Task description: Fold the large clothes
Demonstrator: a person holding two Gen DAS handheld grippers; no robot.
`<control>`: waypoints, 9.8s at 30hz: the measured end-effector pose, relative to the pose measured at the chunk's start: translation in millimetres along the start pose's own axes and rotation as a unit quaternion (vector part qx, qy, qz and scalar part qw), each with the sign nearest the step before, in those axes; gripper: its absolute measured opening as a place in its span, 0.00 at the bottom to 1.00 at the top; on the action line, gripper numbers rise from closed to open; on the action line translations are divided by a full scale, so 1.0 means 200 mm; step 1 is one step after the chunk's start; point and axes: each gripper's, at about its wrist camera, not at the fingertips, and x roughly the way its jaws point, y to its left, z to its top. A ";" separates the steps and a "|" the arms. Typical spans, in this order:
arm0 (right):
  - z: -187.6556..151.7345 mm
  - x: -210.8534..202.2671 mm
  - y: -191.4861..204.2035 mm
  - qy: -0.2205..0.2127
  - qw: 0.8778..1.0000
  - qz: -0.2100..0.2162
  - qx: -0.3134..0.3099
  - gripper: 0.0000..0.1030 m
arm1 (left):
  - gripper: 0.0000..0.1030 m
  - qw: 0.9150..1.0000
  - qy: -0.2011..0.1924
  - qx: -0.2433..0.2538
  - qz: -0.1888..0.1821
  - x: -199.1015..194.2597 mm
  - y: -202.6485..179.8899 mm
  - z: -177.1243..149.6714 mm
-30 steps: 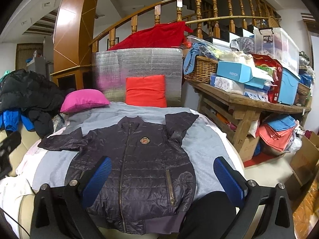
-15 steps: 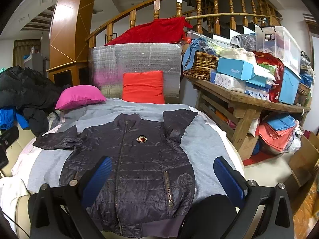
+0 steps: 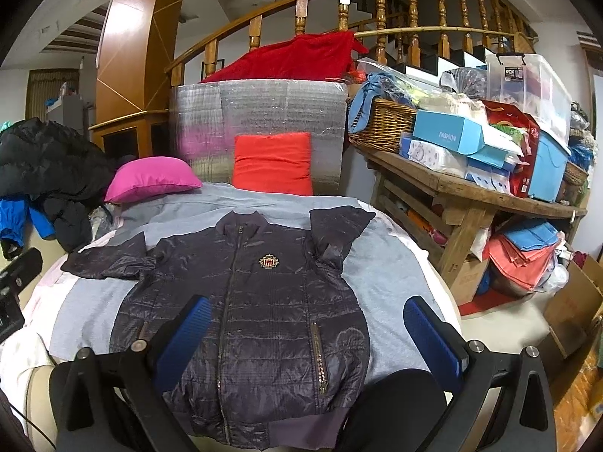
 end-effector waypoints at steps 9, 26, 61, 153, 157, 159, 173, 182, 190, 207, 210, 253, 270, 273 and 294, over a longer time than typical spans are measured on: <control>0.01 0.06 0.02 0.010 1.000 -0.004 -0.005 1.00 | 1.00 1.000 0.001 0.005 -0.001 0.04 0.00 0.00; 0.01 0.12 0.03 0.021 1.000 0.004 -0.011 1.00 | 1.00 1.000 0.013 0.010 -0.005 0.11 -0.01 -0.02; 0.18 2.98 -1.13 0.163 0.844 0.230 0.456 0.95 | 1.00 0.990 0.130 0.008 0.052 2.02 -0.26 -0.03; -0.23 2.34 -0.57 0.268 0.867 0.219 0.359 0.27 | 0.28 0.935 0.295 -0.086 -0.176 2.11 -0.66 -0.25; -0.22 2.34 -0.58 0.265 0.866 0.222 0.361 0.27 | 0.52 0.930 0.306 -0.111 -0.169 1.99 -0.51 -0.30; -0.23 2.34 -0.58 0.268 0.862 0.222 0.369 0.27 | 0.67 0.936 0.304 -0.097 -0.152 1.96 -0.47 -0.23; -0.26 2.39 -0.60 0.277 0.848 0.228 0.390 0.28 | 0.87 0.942 0.327 -0.031 -0.069 2.41 -0.70 0.37; -0.27 2.39 -0.60 0.275 0.848 0.232 0.389 0.29 | 0.87 0.917 0.372 0.090 0.111 2.72 -1.12 0.22; -0.26 2.39 -0.58 0.273 0.853 0.230 0.382 0.29 | 0.53 0.914 0.394 0.060 0.074 2.83 -1.05 0.13; -0.25 2.37 -0.55 0.261 0.864 0.219 0.372 0.29 | 0.69 0.931 0.340 -0.067 -0.118 2.21 -0.14 0.01; -0.25 2.37 -0.55 0.259 0.866 0.216 0.370 0.29 | 0.72 0.914 0.362 -0.118 -0.136 2.16 0.03 -0.12; -0.19 2.26 -0.68 0.230 0.870 0.186 0.394 0.67 | 0.40 0.938 0.269 -0.169 -0.142 2.10 0.27 -0.25; -0.01 1.91 -0.01 0.140 0.959 0.210 0.130 0.48 | 0.63 0.974 0.208 -0.025 -0.084 1.64 0.12 -0.31; -0.02 1.95 0.07 0.152 0.957 0.220 0.116 0.46 | 0.63 0.975 0.207 -0.025 -0.077 1.63 0.14 -0.32; -0.01 1.98 0.13 0.184 0.942 0.250 0.130 0.46 | 0.64 0.971 0.215 -0.054 -0.092 1.87 0.07 -0.18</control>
